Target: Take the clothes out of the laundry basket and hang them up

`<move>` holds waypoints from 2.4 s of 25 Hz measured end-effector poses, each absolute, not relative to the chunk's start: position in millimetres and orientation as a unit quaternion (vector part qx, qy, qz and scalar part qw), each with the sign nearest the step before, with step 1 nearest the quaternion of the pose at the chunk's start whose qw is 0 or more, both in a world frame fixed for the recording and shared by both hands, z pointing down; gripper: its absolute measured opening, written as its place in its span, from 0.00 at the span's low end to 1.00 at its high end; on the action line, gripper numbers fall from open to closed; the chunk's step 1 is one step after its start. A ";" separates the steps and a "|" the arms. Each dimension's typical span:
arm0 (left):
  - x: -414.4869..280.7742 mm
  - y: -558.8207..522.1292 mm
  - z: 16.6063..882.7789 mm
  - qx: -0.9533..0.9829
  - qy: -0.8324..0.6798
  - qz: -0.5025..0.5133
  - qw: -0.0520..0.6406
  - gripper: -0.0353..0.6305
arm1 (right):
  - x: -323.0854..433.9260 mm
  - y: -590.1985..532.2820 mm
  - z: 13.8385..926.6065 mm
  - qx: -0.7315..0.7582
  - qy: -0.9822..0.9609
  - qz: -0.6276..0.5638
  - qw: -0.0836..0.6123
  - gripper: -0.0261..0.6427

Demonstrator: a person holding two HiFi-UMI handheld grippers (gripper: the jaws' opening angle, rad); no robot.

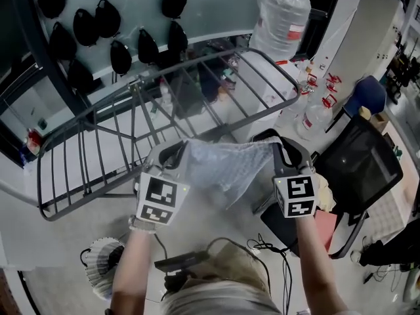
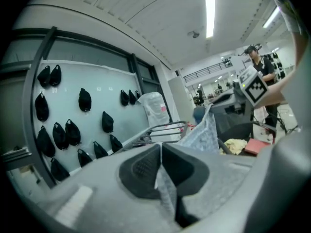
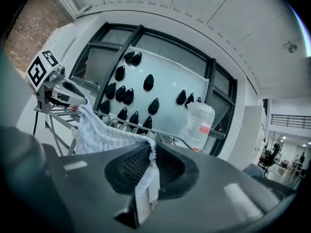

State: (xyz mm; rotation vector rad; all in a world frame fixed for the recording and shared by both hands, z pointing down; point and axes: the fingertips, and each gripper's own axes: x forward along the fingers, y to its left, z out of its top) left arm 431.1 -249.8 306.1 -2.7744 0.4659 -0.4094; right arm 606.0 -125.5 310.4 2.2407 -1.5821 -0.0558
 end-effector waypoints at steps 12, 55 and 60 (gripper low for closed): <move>447.0 -318.9 311.4 -0.955 0.208 -0.156 0.141 0.06 | 639.1 -224.5 299.6 0.770 -0.606 -0.043 0.194 0.09; 555.1 -667.4 330.2 -0.891 0.367 -0.243 0.110 0.06 | 763.4 -623.8 340.3 0.616 -0.746 -0.013 0.253 0.09; 558.2 -709.3 333.2 -0.889 0.374 -0.241 0.103 0.06 | 768.3 -666.0 340.0 0.614 -0.744 -0.022 0.263 0.09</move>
